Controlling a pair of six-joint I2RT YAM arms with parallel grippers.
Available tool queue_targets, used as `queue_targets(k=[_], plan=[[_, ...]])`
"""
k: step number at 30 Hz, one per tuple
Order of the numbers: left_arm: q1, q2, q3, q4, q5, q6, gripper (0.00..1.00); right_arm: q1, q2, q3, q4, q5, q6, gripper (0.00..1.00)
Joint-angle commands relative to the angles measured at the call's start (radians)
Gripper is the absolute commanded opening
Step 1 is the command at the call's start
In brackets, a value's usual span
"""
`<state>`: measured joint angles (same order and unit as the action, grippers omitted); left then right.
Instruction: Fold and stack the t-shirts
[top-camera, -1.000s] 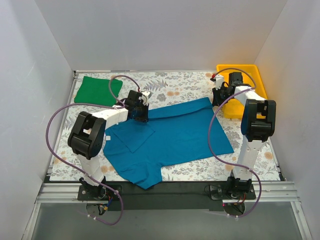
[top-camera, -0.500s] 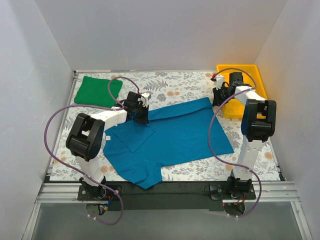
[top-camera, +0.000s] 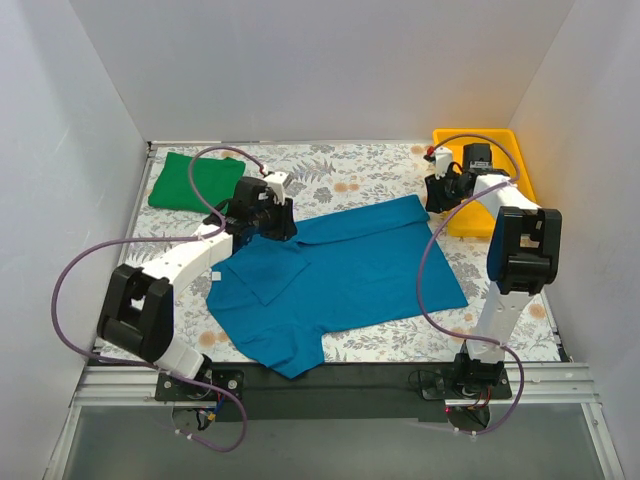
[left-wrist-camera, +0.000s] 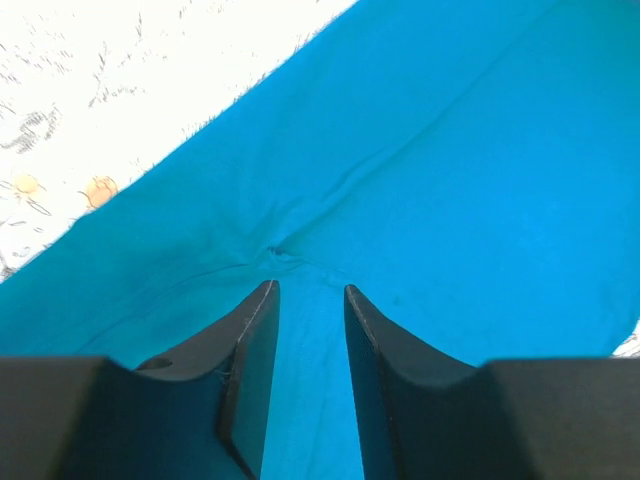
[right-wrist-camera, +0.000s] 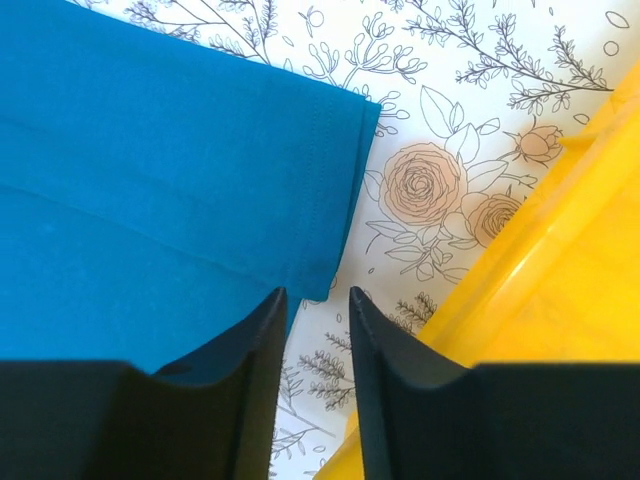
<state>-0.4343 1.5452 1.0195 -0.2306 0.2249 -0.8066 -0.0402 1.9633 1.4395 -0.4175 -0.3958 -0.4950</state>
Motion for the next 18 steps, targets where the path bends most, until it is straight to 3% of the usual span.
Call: queue_targets(k=[1,4,8,12,18], plan=[[-0.004,-0.089,-0.027,0.016,-0.015,-0.003,0.32,-0.007,-0.072,-0.017,0.013,-0.026,-0.01,0.4],[-0.004,-0.158,-0.061,0.016,-0.07,-0.023,0.34,-0.007,-0.115,-0.036,0.008,-0.073,-0.017,0.43],[0.0,-0.292,-0.143,0.017,-0.185,-0.109,0.48,-0.006,-0.182,-0.053,-0.125,-0.28,-0.134,0.45],[0.017,-0.476,-0.266,-0.015,-0.324,-0.261,0.83,0.003,-0.337,-0.158,-0.198,-0.42,-0.266,0.47],[0.156,-0.651,-0.392,-0.085,-0.247,-0.423,0.89,0.011,-0.55,-0.389,-0.175,-0.517,-0.284,0.56]])
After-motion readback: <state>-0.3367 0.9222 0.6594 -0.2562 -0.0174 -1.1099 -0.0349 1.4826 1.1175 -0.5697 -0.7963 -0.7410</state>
